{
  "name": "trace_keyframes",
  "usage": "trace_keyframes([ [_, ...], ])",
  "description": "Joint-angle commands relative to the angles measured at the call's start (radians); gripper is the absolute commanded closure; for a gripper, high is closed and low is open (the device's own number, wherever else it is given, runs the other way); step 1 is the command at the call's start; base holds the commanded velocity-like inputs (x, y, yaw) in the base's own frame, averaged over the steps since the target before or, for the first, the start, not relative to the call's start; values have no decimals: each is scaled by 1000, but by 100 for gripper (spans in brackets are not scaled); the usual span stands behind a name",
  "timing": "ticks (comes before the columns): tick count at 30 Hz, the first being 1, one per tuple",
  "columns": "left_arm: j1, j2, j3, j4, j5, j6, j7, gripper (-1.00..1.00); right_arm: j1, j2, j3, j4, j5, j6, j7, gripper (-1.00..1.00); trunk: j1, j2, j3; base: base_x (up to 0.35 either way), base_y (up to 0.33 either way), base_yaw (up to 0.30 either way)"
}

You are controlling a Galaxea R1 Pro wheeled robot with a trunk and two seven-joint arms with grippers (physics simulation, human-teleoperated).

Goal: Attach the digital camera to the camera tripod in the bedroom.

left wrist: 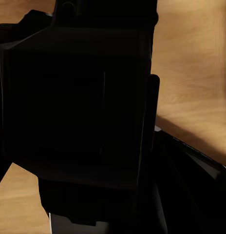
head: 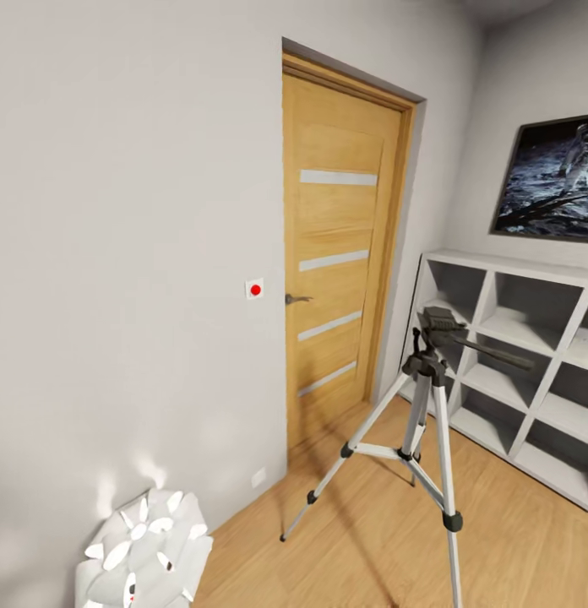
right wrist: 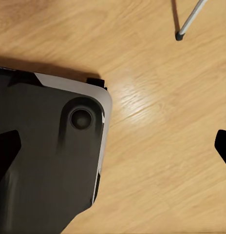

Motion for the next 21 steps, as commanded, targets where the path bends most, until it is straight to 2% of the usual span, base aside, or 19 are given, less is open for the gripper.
trace_keyframes([
  [1,0,0,-9,0,5,-2,3,100,-1,0,-9,3,8,-5,2,-100,0,-1,0,2,2,-293],
  [21,0,0,-9,0,7,-3,5,100,-1,0,-9,3,8,-5,2,-100,0,-1,0,0,0,-293],
])
